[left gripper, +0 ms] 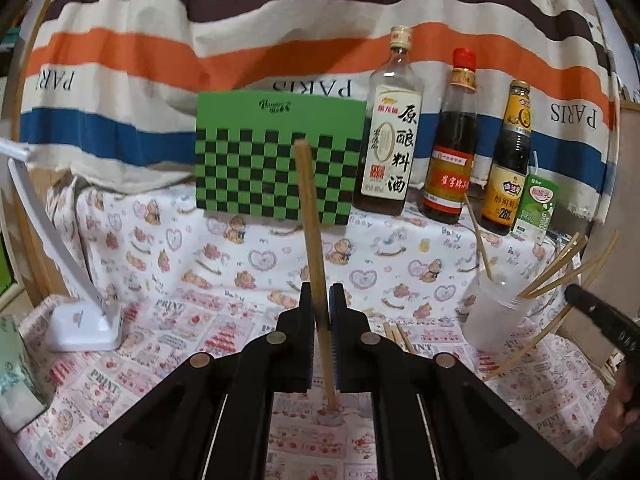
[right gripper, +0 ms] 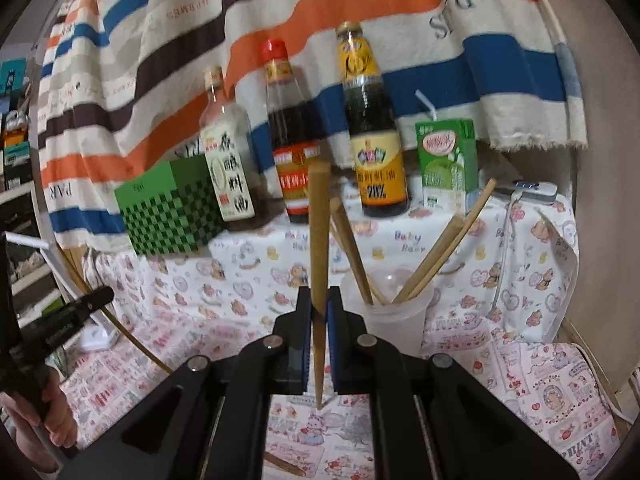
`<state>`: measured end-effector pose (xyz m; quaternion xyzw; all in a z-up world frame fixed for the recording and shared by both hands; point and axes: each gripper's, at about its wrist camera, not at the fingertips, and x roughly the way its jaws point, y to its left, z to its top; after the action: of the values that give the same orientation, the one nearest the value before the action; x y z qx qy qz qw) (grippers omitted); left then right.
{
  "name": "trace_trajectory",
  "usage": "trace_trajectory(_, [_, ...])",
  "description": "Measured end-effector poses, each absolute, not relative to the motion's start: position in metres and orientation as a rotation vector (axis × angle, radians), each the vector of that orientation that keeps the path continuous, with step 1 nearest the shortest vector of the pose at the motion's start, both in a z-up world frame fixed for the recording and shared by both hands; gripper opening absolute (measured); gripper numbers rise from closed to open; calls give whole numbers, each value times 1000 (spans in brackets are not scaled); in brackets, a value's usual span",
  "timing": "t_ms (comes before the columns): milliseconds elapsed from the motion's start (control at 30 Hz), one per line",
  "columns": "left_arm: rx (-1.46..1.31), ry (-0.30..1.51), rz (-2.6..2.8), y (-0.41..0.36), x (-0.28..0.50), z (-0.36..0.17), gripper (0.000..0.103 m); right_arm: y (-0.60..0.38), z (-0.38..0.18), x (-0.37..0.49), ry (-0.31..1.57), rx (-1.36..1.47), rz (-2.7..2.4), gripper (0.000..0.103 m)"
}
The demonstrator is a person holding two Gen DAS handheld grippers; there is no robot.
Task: Organize utensils
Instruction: 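Lift both held chopsticks upright and carry them over the clear cup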
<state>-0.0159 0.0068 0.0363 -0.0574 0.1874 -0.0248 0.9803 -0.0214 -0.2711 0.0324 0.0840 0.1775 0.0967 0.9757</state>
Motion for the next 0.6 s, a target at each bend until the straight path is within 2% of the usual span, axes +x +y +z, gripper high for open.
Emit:
trace_trajectory(133, [-167,374,-99,13,-17,36,5,-281,38,-29,304,208,186,6])
trace_trajectory(300, [-186,317,-147,12,-25,42,5,-314,63,-71,11,321,162,6])
trace_trajectory(367, [-180,291,-155,10,-28,44,5,-328,65,-78,-50,382,110,6])
trace_trajectory(467, [-155,261,-147,6,-32,45,5,-346,65,-78,-96,442,41,6])
trace_trajectory(600, [-170,278,-165,6,-30,44,5,-353,62,-64,-60,456,26,6])
